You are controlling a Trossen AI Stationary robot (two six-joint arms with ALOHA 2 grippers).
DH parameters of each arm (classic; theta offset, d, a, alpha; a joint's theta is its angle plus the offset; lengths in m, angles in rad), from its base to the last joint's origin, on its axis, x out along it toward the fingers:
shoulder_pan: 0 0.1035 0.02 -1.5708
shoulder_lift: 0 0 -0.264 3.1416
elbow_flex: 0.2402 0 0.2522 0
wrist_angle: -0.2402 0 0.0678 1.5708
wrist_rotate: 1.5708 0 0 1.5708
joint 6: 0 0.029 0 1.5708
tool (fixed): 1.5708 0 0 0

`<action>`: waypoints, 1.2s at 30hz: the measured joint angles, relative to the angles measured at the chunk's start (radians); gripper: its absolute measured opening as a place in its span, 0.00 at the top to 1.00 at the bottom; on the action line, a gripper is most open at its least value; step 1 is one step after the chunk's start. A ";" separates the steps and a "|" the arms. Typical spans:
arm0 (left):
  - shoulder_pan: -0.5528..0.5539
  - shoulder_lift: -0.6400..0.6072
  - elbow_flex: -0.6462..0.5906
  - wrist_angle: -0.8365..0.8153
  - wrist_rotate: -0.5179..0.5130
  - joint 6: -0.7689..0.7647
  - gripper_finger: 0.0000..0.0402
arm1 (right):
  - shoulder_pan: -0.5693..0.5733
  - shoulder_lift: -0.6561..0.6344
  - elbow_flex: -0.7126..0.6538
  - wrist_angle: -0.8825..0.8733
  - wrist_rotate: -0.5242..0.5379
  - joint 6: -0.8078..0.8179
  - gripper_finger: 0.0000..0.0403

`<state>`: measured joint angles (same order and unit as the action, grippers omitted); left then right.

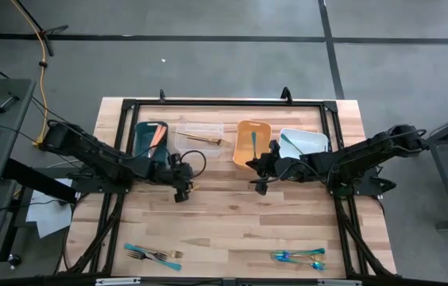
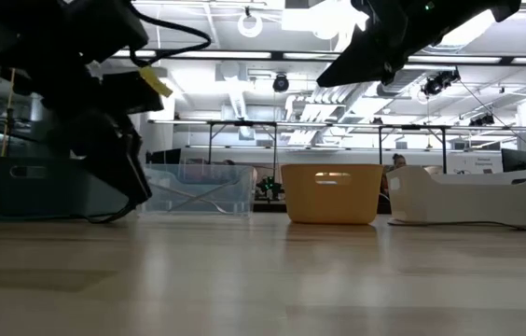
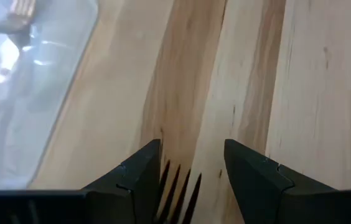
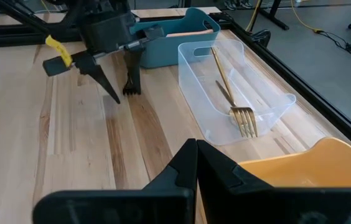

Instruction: Sort silverware by color (type)

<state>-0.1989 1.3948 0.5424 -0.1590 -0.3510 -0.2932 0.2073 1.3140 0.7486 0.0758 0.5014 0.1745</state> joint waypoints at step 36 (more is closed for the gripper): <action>0.037 0.037 0.001 -0.071 0.120 -0.075 0.98 | 0.000 0.000 0.000 -0.004 -0.041 0.008 1.00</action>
<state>-0.1619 1.4317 0.5430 -0.2295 -0.2306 -0.3680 0.2073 1.3140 0.7486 0.0719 0.4603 0.1822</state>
